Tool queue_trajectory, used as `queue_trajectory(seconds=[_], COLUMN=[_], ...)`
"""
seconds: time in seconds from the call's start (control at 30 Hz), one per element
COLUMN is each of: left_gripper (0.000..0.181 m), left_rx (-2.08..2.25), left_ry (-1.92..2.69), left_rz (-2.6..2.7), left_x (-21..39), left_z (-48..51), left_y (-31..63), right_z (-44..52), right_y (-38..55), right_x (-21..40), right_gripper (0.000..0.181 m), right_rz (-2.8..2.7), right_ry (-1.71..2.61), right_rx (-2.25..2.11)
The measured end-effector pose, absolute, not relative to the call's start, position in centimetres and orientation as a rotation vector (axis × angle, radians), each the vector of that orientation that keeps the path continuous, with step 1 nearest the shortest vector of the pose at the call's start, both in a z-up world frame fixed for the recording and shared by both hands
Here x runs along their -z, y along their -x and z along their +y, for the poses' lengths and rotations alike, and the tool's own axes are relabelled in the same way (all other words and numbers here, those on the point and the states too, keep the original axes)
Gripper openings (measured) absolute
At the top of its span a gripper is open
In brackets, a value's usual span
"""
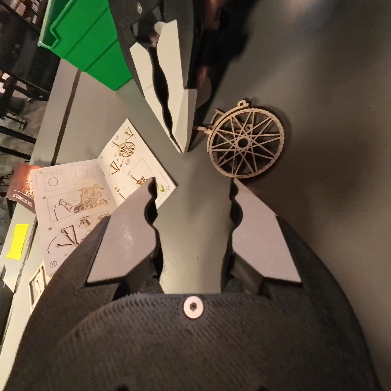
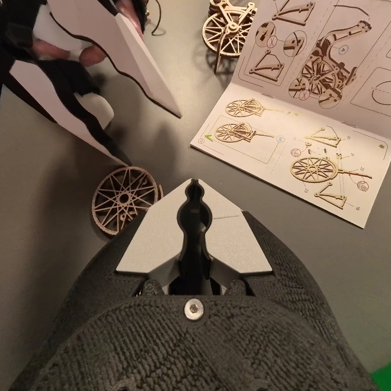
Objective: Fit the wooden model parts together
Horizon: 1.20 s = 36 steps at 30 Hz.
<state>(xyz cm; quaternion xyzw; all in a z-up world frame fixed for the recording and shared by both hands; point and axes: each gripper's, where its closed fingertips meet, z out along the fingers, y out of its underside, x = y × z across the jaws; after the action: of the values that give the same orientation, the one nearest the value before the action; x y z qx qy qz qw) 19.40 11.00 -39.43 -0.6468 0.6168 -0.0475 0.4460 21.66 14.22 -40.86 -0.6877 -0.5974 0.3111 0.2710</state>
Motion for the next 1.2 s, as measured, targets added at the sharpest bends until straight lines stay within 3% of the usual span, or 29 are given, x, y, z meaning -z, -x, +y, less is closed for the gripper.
queue_trajectory(seconds=[0.27,0.37,0.5,0.63,1.2], left_gripper=[0.064,0.063,0.081,0.086,0.069], left_rx=[0.046,0.228,0.583,0.534,0.487], left_ry=[1.6,1.662,1.851,1.832,1.898], left_rz=[1.477,1.47,1.431,1.407,1.432], left_x=[39.0,38.7,39.3,39.1,40.8], left_z=[12.2,11.1,8.2,7.3,7.0], left_y=[-18.7,-19.0,-20.7,-21.9,-22.4], right_z=[14.7,15.4,16.0,15.3,13.2], right_y=[-21.4,-21.3,-22.3,-23.9,-24.6], right_x=[40.5,39.5,39.0,38.9,40.8], right_gripper=[0.005,0.008,0.018,0.017,0.012], right_rz=[-1.596,-1.541,-1.364,-1.229,-1.338], right_ry=[1.82,1.826,2.034,2.239,2.365], right_rx=[-0.771,-0.712,-0.723,-0.741,-0.696])
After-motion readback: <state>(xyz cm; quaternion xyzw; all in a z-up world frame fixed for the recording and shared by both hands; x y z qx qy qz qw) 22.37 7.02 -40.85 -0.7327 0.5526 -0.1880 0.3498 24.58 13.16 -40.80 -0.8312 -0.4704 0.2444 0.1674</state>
